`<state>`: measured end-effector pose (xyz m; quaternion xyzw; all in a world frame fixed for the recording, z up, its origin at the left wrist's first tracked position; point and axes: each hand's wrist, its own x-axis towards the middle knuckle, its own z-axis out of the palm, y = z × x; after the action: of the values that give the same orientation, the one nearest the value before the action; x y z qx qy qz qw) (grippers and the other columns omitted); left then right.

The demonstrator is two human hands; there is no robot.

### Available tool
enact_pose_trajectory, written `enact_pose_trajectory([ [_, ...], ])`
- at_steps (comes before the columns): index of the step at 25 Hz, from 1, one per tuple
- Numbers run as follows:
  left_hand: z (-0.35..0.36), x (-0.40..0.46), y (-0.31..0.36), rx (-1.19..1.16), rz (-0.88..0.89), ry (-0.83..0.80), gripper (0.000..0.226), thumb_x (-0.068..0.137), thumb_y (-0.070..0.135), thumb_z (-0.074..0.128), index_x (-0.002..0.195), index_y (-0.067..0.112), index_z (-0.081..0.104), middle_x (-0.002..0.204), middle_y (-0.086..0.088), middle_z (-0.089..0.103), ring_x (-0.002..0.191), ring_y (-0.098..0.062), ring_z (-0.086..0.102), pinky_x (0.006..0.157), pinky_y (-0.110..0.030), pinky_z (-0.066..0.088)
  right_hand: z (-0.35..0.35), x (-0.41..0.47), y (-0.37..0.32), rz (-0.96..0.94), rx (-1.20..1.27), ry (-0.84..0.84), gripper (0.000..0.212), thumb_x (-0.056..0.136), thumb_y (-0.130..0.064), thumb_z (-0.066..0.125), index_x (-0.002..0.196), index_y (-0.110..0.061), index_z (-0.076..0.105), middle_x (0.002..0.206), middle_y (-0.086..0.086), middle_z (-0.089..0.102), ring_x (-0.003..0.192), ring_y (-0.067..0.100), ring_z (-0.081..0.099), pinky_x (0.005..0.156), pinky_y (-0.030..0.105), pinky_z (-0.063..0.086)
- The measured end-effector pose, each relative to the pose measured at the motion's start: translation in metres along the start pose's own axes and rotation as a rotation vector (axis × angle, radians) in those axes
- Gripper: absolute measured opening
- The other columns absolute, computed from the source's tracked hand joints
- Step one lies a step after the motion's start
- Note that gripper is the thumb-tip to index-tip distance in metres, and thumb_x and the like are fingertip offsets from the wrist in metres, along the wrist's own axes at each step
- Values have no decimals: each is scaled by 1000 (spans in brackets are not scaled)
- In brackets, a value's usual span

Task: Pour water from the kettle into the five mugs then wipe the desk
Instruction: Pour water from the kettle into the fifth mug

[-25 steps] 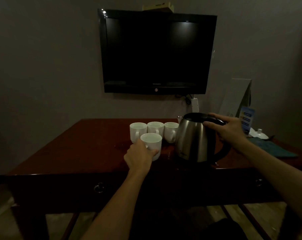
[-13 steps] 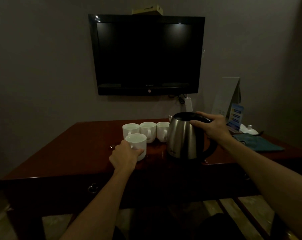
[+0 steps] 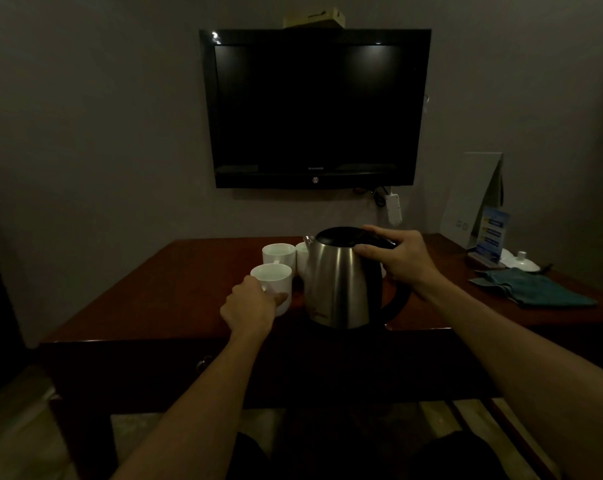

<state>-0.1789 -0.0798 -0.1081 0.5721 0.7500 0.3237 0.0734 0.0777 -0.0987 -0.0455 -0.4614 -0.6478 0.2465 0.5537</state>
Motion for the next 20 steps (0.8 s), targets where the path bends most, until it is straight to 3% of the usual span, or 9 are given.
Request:
enact_pose_trajectory([
  [6,-12,14,-19,11,-41,39,61,78,51,74,120,11,54,109,-7,64,96,-22,63,71,-32,47,23,4,-4,-3,24,-23,57,77,-15,82,130,-10,63,119,-1,63,101,1,60,70,10,53],
  [10,-14,33,-33,-2,-88,47,65,76,52,76,121,11,55,111,-9,64,98,-24,63,74,-35,49,35,6,-6,2,16,-46,57,77,-18,82,131,-13,62,125,1,62,116,14,57,88,23,51],
  [14,-10,53,-39,-23,-114,74,67,75,51,77,123,11,54,116,-11,64,103,-27,63,80,-38,51,38,10,-5,12,16,-72,59,77,-22,82,132,-16,63,120,-6,64,117,12,58,99,31,51],
  [17,-6,67,-35,-32,-126,86,67,77,47,77,126,8,53,120,-12,63,107,-28,62,79,-38,48,37,10,-5,17,-1,-94,59,78,-23,80,134,-18,62,115,-15,61,113,6,56,99,31,48],
  [20,3,78,-28,-29,-130,89,66,79,45,76,128,7,52,122,-13,62,110,-29,61,82,-38,49,37,11,1,-15,-6,-74,60,75,-28,81,131,-20,63,124,-7,63,116,9,58,100,34,49],
])
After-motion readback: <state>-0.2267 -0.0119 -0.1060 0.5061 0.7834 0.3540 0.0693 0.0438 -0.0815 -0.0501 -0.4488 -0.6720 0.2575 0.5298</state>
